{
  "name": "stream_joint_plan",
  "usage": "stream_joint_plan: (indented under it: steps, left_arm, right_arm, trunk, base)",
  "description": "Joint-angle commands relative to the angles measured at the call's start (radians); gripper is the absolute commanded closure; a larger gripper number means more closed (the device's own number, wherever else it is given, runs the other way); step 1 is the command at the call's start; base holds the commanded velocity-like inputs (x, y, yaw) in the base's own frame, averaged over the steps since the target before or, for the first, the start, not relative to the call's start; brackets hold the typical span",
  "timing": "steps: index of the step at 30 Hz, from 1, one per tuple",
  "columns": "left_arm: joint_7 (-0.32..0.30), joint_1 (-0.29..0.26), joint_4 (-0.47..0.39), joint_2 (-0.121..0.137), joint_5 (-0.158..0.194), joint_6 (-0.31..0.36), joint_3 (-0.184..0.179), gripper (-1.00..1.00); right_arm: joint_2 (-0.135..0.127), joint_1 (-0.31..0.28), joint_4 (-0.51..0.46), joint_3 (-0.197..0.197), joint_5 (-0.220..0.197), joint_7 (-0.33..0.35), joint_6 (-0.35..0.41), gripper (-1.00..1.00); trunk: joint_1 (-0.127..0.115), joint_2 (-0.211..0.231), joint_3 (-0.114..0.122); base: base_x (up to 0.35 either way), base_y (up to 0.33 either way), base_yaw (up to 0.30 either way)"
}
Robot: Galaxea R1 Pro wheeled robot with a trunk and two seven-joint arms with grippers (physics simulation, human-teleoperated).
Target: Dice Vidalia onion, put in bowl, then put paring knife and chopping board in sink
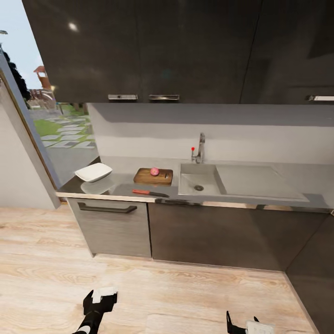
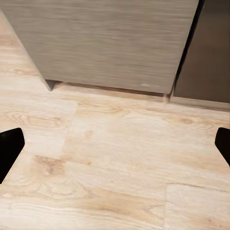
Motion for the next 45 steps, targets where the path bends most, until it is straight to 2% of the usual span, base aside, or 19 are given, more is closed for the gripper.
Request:
stream_joint_plan:
  steps: [1, 45]
  left_arm:
    - [0.004, -0.001, 0.003, -0.001, 0.003, -0.004, -0.008, -1.0]
    - [0.004, -0.002, 0.003, 0.01, 0.003, -0.001, -0.008, -1.0]
  right_arm:
    - [0.0, -0.001, 0.0, 0.0, 0.002, -0.004, -0.003, -1.0]
    - [0.001, -0.001, 0.01, 0.0, 0.002, -0.005, -0.002, -1.0]
  trunk:
    - [0.0, -0.001, -0.001]
    - [0.0, -0.001, -0.001]
  base:
    - [0.0, 0.301, 0.0]
    - [0.0, 0.302, 0.0]
